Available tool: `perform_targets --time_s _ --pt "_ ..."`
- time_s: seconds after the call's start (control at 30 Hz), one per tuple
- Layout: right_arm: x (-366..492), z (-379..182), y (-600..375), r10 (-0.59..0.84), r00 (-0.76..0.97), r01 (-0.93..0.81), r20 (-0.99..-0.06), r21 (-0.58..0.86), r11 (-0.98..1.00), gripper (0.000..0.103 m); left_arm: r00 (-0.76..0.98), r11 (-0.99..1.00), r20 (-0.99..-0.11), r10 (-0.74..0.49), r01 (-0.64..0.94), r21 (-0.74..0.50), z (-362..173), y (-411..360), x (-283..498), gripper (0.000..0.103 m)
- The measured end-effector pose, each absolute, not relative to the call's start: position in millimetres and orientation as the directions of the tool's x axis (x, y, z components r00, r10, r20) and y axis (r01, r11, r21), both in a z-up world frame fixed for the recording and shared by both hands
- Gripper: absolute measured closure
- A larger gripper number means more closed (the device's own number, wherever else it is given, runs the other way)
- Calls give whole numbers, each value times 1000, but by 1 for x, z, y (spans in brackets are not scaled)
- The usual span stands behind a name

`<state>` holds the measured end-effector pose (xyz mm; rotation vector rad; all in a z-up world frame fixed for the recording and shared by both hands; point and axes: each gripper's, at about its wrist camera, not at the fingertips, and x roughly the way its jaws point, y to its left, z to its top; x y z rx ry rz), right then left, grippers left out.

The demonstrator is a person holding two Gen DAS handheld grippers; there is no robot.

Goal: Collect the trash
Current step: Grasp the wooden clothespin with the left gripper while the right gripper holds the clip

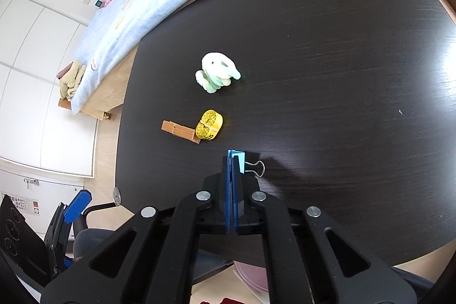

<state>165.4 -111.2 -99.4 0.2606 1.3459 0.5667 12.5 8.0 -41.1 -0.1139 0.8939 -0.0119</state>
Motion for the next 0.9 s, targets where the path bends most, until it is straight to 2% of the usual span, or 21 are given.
perform_targets --time_s 0.57,0.9 --pt "165 -74 -125 537 138 -251 -832 495 832 102 557 998 -829 -50 0 -61 -56 13 68 8" --pt "163 -76 -127 537 143 -252 -831 494 832 102 477 1000 -879 -22 -6 -29 -89 18 101 8"
